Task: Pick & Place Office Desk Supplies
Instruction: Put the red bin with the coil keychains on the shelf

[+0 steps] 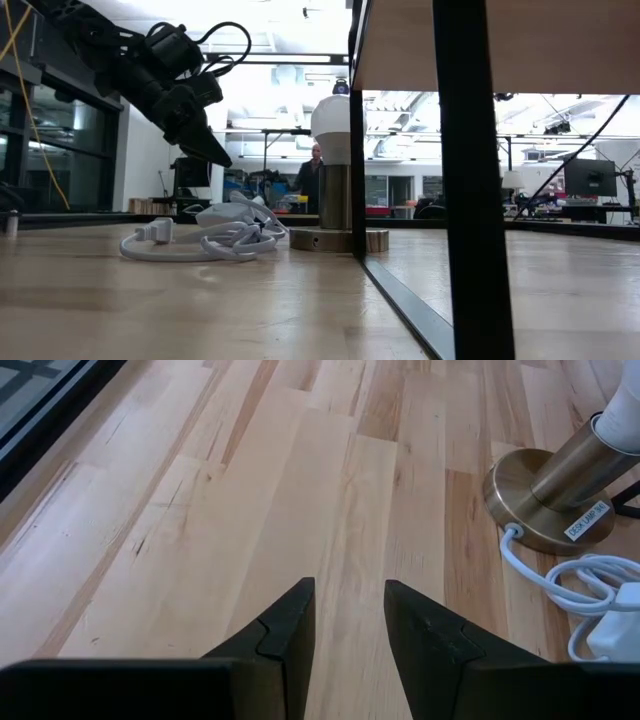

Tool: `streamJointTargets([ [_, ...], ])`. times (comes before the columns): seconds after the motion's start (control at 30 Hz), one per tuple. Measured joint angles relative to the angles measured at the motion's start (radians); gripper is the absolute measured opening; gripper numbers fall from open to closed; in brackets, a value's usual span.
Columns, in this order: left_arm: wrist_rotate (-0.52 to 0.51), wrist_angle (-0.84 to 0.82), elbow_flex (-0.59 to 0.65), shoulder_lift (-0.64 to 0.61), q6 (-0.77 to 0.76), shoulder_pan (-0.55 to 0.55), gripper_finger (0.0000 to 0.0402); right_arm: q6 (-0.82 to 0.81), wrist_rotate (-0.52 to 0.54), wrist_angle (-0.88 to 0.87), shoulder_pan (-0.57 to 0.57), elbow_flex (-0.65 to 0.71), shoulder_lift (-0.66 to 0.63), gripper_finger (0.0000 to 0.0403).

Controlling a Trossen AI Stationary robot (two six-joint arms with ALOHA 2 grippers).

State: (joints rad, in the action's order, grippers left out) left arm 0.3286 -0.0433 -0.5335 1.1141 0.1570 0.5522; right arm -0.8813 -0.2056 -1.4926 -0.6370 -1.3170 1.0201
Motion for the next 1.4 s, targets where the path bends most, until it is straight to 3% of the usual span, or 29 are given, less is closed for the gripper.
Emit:
streamJointTargets([
  [0.3, 0.000, 0.000, 0.000, 0.000, 0.000, 0.000, 0.0118, -0.063, 0.103, -0.004, -0.138, 0.000, 0.039, 0.0002],
  [0.47, 0.000, 0.000, 0.000, 0.000, 0.000, 0.000, 0.0118, -0.058, 0.111, -0.012, -0.167, 0.025, 0.056, 0.0002],
  [1.4, 0.000, 0.000, 0.000, 0.000, 0.000, 0.000, 0.0118, -0.059, 0.094, 0.135, -0.171, 0.194, 0.055, 0.0002],
])
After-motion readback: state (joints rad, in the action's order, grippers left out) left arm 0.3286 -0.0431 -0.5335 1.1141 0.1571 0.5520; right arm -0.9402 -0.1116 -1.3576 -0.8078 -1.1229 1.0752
